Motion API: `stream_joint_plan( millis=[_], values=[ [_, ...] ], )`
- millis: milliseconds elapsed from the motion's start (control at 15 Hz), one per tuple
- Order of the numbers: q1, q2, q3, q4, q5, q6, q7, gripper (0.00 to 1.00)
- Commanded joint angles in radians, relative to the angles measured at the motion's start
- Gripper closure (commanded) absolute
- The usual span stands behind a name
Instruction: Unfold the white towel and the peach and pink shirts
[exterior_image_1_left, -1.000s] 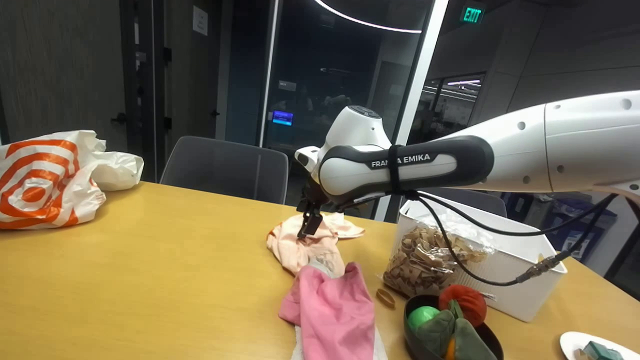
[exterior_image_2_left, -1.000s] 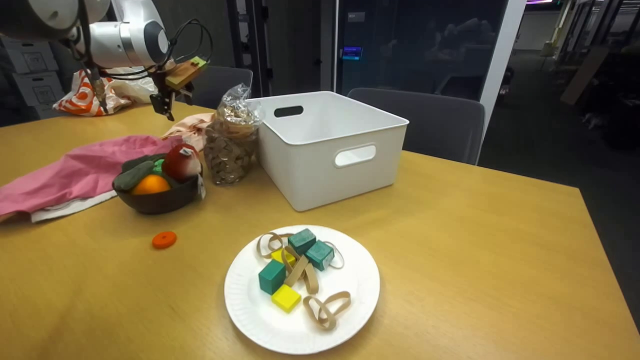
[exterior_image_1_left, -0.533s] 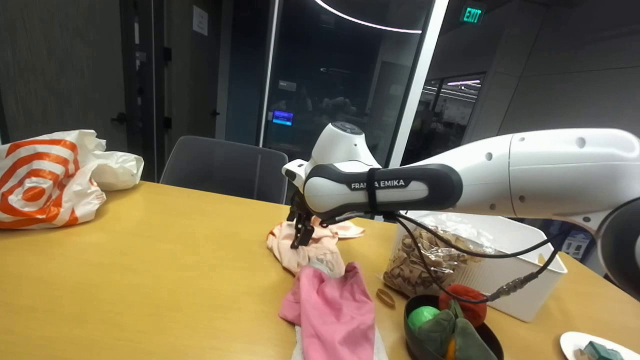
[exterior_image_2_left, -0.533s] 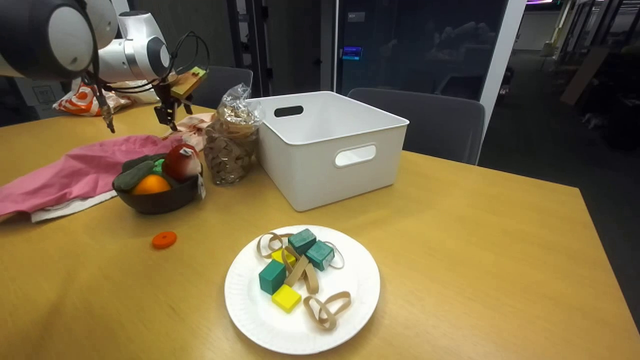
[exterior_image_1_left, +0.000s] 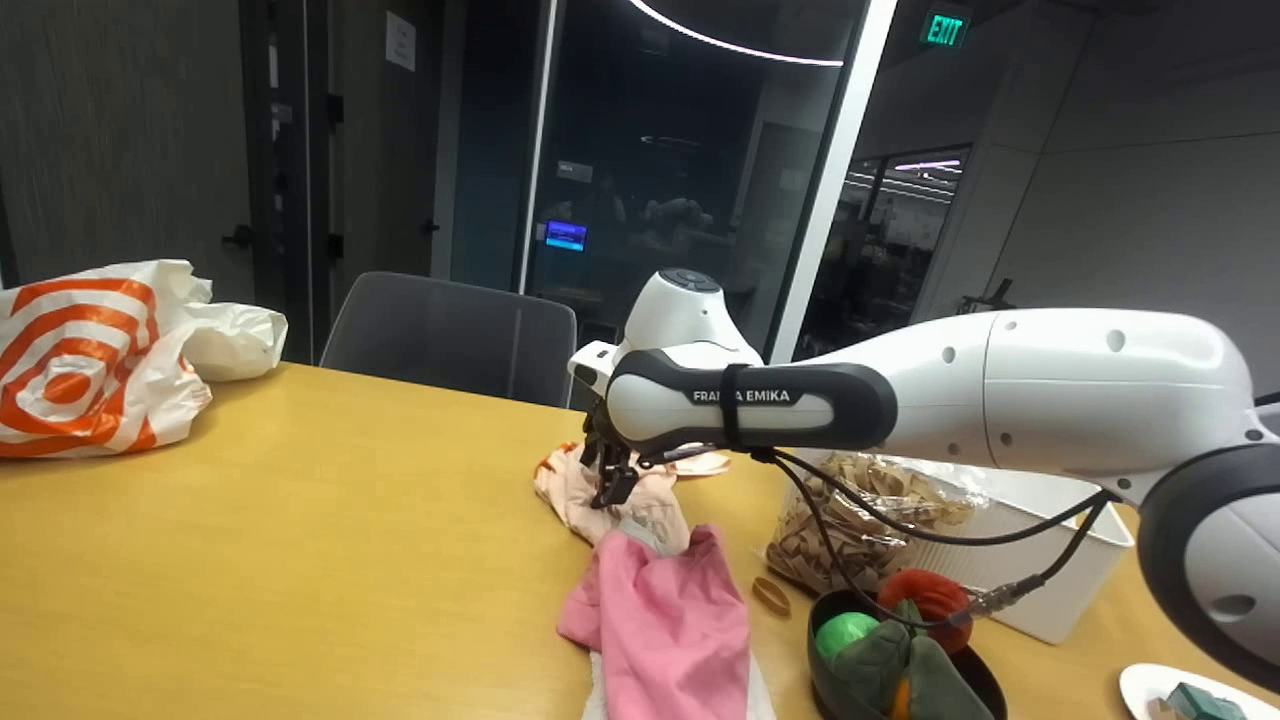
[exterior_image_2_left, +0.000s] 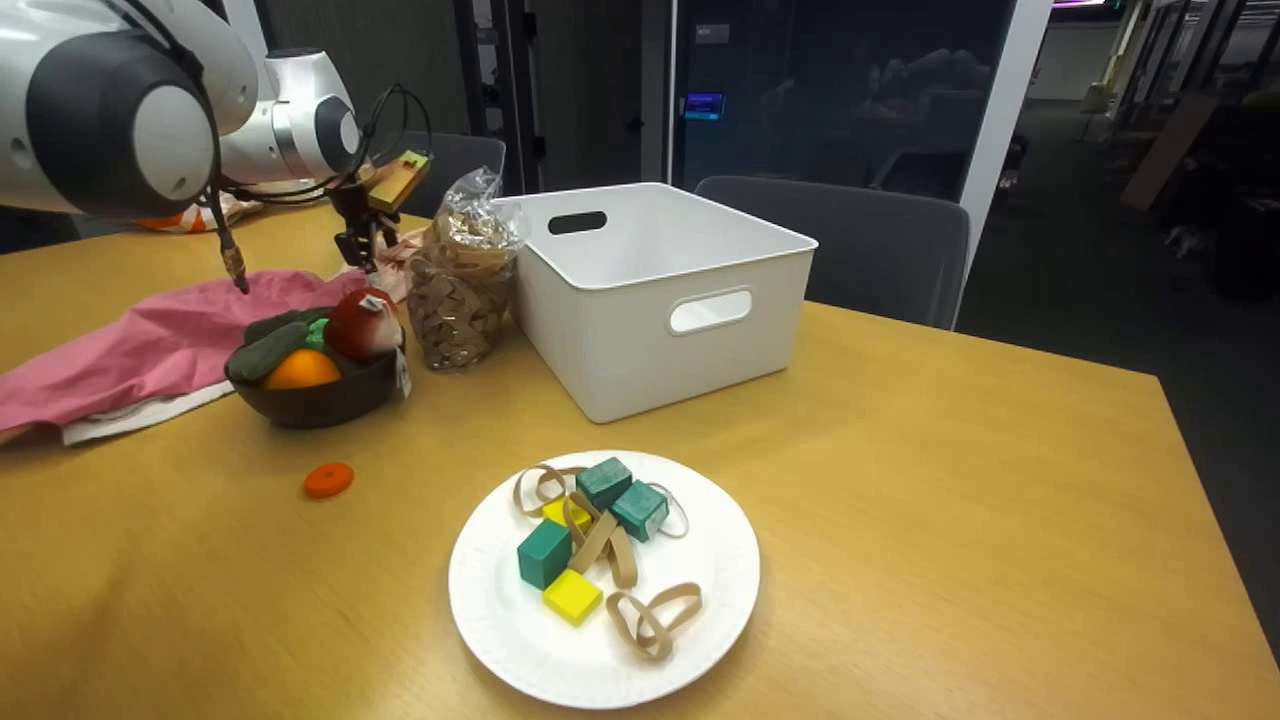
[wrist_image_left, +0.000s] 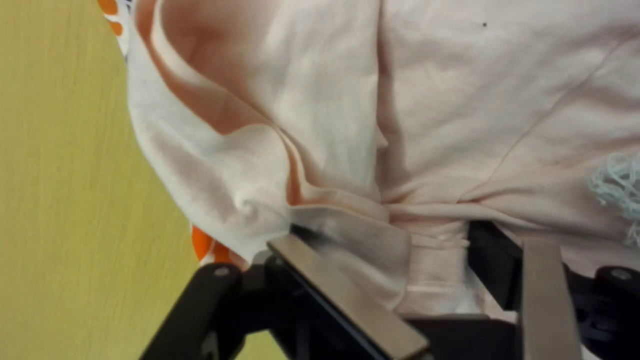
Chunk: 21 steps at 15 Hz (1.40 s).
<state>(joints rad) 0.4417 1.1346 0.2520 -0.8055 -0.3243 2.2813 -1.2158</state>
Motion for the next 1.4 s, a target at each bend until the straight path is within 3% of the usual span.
stream_joint_plan(
  millis=[0,333,400,600,800,1333],
  values=[
    [0.017,0.039,-0.024,0.098,0.044,-0.055,-0.051,0.5],
    [0.005,0.041,-0.015,0.116,0.048,-0.092,-0.025,0.88],
    [0.003,0.039,-0.015,0.116,0.05,-0.095,-0.022,0.92],
    [-0.001,0.023,-0.016,0.112,0.05,-0.098,-0.009,0.97],
    [-0.009,-0.007,-0.004,0.105,0.062,-0.106,0.01,0.91],
    [-0.06,-0.121,0.034,0.066,0.127,-0.131,0.107,0.91]
  ],
)
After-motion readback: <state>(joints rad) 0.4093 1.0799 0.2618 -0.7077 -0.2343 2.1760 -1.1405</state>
